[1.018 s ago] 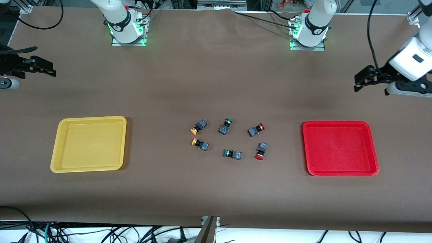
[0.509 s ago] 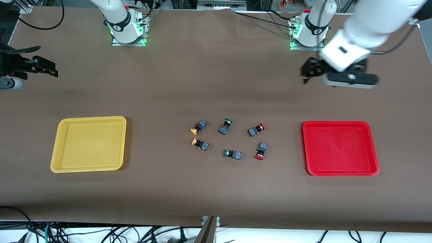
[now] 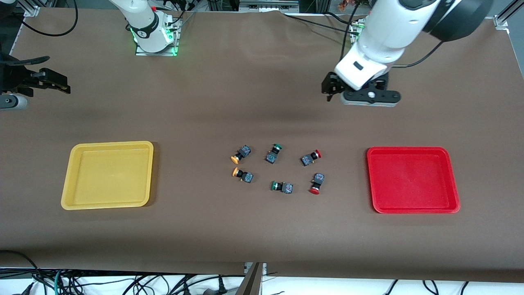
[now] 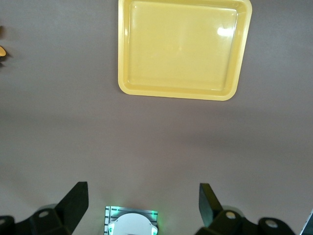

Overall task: Place red and yellow buttons in trays
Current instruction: 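Move the left gripper over the cluster of button switches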

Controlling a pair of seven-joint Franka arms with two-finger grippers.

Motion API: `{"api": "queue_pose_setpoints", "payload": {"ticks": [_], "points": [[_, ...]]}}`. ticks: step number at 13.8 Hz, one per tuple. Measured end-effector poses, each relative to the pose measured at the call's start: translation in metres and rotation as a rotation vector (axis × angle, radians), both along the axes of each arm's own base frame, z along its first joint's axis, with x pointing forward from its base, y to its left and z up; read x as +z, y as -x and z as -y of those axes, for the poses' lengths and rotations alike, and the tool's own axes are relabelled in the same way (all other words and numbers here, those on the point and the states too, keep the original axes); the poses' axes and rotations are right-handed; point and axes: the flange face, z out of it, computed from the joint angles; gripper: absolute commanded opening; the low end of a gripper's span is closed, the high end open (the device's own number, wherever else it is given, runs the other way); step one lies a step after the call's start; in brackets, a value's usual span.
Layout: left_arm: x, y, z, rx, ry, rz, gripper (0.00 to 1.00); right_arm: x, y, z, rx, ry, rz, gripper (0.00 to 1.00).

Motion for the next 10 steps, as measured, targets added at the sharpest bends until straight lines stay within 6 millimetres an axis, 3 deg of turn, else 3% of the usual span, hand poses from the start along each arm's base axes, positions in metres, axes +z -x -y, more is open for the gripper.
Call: {"api": "queue_pose_setpoints", "payload": {"ticks": [2,6,10], "points": [[-0.017,-0.003,0.011,-0.034,-0.001,-0.017,1.0,-0.003,-0.001,0.001,-0.001,0.0,-0.005,1.0],[-0.056,-0.011,0.019,-0.261,-0.002,-0.073,1.0,-0.012,-0.01,0.0,-0.002,-0.008,0.006,1.0],[-0.117,-0.025,0.029,-0.386,-0.048,-0.11,1.0,-0.031,-0.02,-0.001,0.0,-0.01,-0.014,1.0]]}}
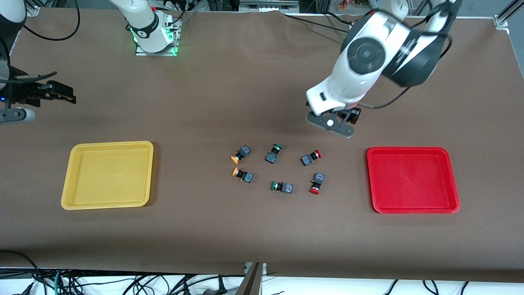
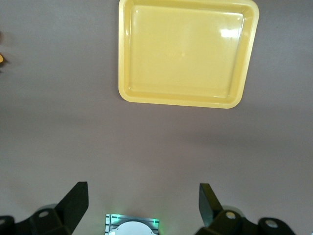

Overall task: Place red and yellow buttons in trays
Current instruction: 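Move the left gripper over the cluster of button switches, then grasp a red button with the left gripper while the right gripper reaches a yellow button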

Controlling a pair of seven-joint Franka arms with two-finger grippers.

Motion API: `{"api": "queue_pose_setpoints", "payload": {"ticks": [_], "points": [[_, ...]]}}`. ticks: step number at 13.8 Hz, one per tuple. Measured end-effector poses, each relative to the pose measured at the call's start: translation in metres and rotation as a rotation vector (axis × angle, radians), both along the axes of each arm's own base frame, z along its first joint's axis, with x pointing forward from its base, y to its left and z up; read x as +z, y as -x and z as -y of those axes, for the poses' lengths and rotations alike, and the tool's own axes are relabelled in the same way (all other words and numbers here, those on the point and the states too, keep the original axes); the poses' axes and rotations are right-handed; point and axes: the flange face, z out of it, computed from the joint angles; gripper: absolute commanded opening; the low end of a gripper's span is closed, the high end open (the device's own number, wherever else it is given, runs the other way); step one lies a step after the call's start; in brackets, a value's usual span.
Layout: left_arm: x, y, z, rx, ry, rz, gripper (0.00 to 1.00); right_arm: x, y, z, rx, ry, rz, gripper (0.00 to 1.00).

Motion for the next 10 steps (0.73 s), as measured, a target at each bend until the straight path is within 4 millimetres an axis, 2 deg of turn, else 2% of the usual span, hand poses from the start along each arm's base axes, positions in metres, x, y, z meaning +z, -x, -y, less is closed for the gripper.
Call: {"api": "queue_pose_setpoints", "payload": {"ticks": [4,6,8,10], "points": [[-0.082,-0.008,0.018,-0.092,0.002,-0.006,1.0,-0.034,-0.013,0.005,-0.019,0.005,-0.053,1.0],[-0.12,-0.005,0.021,-0.126,0.008,0.026,1.0,-0.047,-0.021,-0.008,-0.088,0.023,-0.055,1.0],[-0.153,0.004,0.022,-0.158,0.019,0.062,1.0,-0.061,-0.03,-0.045,-0.176,0.052,-0.035,1.0],[-0.181,0.012,0.02,-0.191,0.011,0.074,1.0,-0.079,-0.037,-0.095,-0.252,0.082,-0.008,1.0]]}}
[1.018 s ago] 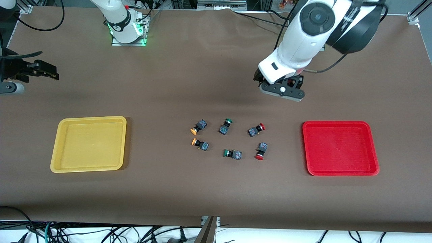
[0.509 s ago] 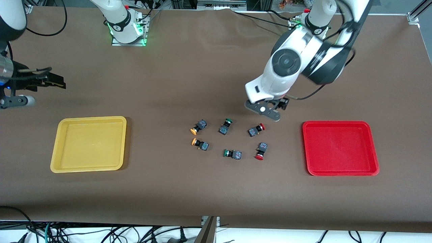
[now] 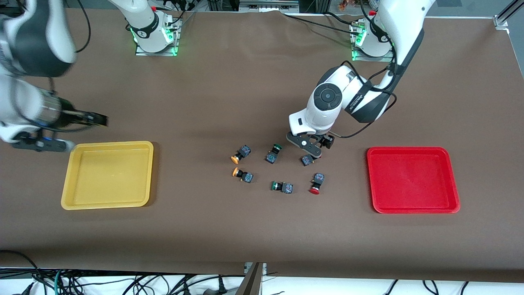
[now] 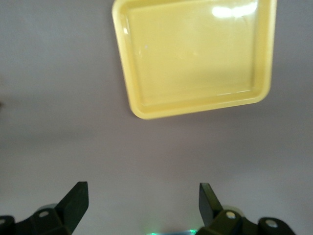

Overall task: Place red and yellow buttons in trays
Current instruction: 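Grasp a red button with the left gripper while the right gripper reaches a yellow button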

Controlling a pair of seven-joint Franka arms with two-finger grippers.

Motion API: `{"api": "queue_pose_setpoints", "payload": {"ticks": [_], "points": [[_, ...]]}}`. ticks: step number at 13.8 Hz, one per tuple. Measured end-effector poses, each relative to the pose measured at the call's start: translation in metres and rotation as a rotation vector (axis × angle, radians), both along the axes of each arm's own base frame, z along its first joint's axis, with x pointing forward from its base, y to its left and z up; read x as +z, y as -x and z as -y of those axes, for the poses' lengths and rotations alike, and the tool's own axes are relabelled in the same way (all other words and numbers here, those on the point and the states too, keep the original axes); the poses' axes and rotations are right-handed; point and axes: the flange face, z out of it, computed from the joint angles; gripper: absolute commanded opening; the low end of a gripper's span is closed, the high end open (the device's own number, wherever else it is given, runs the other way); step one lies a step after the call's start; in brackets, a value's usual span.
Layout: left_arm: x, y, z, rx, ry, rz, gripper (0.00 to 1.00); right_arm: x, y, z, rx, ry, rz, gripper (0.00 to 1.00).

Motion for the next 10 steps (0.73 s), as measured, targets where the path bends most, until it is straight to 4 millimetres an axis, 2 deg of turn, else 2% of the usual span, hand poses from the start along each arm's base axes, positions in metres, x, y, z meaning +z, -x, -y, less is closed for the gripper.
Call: {"api": "queue_pose_setpoints", "payload": {"ticks": [4,7,10], "points": [[-0.042,-0.005,-0.002,-0.044,0.01,0.04,1.0,-0.046,-0.004,-0.1,-0.186,0.034,0.039,1.0],[-0.051,-0.013,-0.008,-0.035,0.016,0.053,1.0,-0.083,-0.001,-0.161,-0.334,0.048,0.068,1.0],[-0.062,-0.016,-0.011,-0.056,0.008,0.076,1.0,-0.129,0.003,-0.217,-0.484,0.059,0.119,1.0]]}}
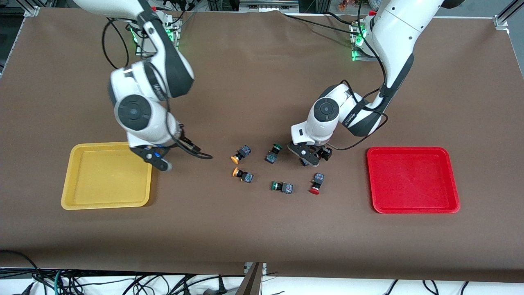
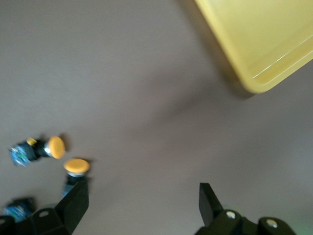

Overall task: Place red and yellow buttons in trays
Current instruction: 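Grasp a red button with the left gripper while the right gripper reaches a yellow button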

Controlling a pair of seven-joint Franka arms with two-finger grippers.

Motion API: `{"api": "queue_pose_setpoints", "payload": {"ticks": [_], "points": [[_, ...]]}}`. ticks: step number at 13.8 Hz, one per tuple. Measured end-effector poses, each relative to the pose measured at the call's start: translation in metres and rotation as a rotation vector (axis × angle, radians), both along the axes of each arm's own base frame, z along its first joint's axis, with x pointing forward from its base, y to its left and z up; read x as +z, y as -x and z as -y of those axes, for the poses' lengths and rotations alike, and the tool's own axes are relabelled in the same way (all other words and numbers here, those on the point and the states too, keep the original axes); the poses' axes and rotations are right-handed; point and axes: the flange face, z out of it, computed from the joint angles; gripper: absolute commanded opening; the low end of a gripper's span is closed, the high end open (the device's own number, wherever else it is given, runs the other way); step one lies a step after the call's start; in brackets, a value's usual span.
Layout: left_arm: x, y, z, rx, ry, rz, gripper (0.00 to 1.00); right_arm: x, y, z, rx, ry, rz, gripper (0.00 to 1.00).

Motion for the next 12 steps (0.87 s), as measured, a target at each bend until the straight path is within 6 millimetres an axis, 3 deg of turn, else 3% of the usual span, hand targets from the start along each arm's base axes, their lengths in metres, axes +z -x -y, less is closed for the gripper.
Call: {"api": "queue_pose_setpoints", "payload": {"ticks": [4,7,12], "points": [[-0.016,-0.004,0.002,-0.008,-0.017,0.026,0.97,-0.07,0.007,-0.056,-0.148,-0.015,0.059,1.0],[-0.017,-0.006,0.002,0.001,-0.015,0.028,0.53,-0.108,0.009,-0.076,-0.218,-0.089,0.058,1.0],[-0.02,-0.006,0.003,0.021,-0.014,0.024,0.27,-0.131,0.02,-0.101,-0.224,-0.132,0.059,1.0]]}}
